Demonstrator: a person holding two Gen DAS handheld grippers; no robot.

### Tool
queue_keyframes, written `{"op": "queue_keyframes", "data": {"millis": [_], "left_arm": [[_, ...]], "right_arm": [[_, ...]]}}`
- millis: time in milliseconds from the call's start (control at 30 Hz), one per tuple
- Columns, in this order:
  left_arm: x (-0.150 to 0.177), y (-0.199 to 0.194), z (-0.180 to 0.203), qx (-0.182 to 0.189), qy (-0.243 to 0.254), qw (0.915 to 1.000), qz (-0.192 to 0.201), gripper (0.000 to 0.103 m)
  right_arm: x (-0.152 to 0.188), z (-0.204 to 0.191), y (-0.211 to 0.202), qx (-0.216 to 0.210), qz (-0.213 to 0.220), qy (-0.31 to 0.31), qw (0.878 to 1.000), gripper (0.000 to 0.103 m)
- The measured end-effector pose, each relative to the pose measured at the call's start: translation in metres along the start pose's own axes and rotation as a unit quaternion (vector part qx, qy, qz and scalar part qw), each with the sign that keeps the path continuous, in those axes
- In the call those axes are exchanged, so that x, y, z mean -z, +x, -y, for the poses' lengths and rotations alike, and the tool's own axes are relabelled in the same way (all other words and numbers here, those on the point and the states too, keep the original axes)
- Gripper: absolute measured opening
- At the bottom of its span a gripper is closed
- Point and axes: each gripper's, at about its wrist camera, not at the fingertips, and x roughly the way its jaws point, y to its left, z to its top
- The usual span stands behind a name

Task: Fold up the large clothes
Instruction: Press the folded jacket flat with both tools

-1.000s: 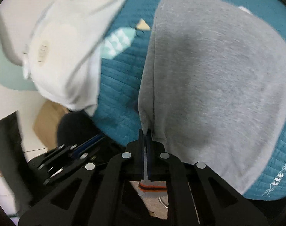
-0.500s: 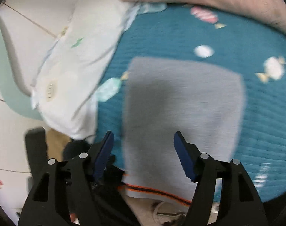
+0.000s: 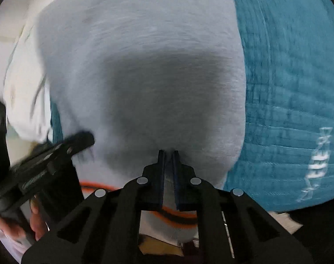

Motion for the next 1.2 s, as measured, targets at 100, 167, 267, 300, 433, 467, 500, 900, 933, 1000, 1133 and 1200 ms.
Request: {"op": "queue_keyframes", "data": {"millis": [100,167,267,300,433,467,500,900,933,1000,1133,1200], "left_arm": [[-0.003,-0.001,-0.002,-0.001,0.001,1.0,-0.005,0.014],[-0.004,-0.007,0.004,-0.013,0.004,0.9999,-0.007,0.014],[-0.002,-0.021,0.009,-0.014,0.005,0.9999,0.0,0.014],[-0.007,-0.026,0.013,-0.002,0.003,1.0,0.002,0.014],[-0.031,-0.04,0.029,-0.003,0.017,0.9996,0.023,0.014],[-0.041,-0.043,0.032,-0.002,0.017,0.9995,0.028,0.014],[-0.048,-0.045,0.033,-0.002,0.017,0.9994,0.032,0.014],[-0.105,-0.011,0.034,-0.059,0.018,0.9981,-0.003,0.013],[-0.105,-0.015,0.042,-0.055,0.026,0.9981,0.0,0.013],[-0.106,-0.029,0.051,-0.028,0.031,0.9991,0.007,0.013],[-0.122,-0.055,0.065,-0.018,0.042,0.9981,0.041,0.013],[-0.14,-0.058,0.063,-0.021,0.03,0.9982,0.049,0.013]], "right_arm": [[-0.005,0.003,-0.003,-0.015,-0.014,0.012,1.0,0.006],[-0.004,0.0,-0.011,-0.018,-0.013,0.014,1.0,0.008],[-0.007,-0.012,-0.03,-0.025,0.005,-0.003,1.0,0.008],[-0.011,-0.015,-0.04,-0.032,0.017,-0.008,0.999,0.008],[-0.039,-0.027,-0.072,-0.021,0.06,-0.027,0.998,0.008],[-0.047,-0.028,-0.076,-0.017,0.067,-0.027,0.997,0.008],[-0.057,-0.029,-0.08,-0.017,0.074,-0.025,0.997,0.008],[-0.113,0.0,-0.04,-0.001,0.032,0.029,0.999,0.007],[-0.113,-0.003,-0.048,0.003,0.039,0.025,0.999,0.007],[-0.114,-0.008,-0.066,-0.012,0.053,0.018,0.998,0.007],[-0.127,-0.025,-0.097,-0.03,0.086,-0.001,0.996,0.007],[-0.136,-0.023,-0.104,-0.021,0.093,-0.005,0.995,0.007]]}}
